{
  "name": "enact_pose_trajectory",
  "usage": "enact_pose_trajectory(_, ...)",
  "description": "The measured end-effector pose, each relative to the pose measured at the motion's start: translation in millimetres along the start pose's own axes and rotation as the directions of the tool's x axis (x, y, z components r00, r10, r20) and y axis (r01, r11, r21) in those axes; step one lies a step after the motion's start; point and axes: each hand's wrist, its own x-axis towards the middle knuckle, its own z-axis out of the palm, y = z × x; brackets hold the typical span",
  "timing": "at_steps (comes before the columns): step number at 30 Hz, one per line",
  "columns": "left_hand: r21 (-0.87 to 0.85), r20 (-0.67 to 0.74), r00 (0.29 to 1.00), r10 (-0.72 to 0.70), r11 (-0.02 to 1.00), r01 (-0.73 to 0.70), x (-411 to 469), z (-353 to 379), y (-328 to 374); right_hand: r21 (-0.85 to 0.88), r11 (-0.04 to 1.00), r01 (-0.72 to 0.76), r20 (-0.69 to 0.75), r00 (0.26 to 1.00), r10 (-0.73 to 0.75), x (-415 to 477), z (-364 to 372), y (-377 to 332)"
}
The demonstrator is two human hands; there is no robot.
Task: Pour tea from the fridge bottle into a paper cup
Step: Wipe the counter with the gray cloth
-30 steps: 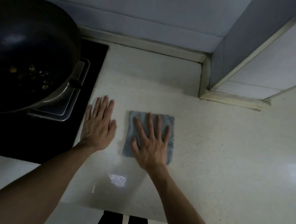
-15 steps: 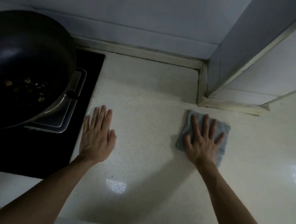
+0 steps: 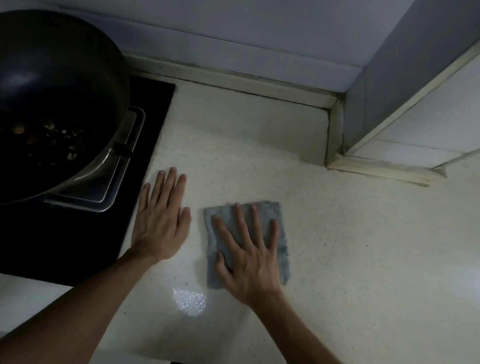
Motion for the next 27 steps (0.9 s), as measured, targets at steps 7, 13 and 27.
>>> enact_pose_trajectory(7, -0.022, 0.0, 1.0, -0.007, 1.0, 0.007, -1, 0, 2, 0.014, 0.974, -0.226, 0.018, 0.974, 0.226, -48, -4, 42)
enact_pose_trajectory(13, -0.009, 0.003, 1.0, -0.025, 1.0, 0.025, -1, -1, 4, 0.043, 0.923, -0.382, -0.013, 0.924, 0.383, -13, -23, 79)
enact_pose_trajectory(27, -0.073, 0.019, 0.999, -0.031, 0.997, 0.032, 1, -7, 4, -0.035, 0.963, -0.266, -0.033, 0.964, 0.264, 120, -39, 55)
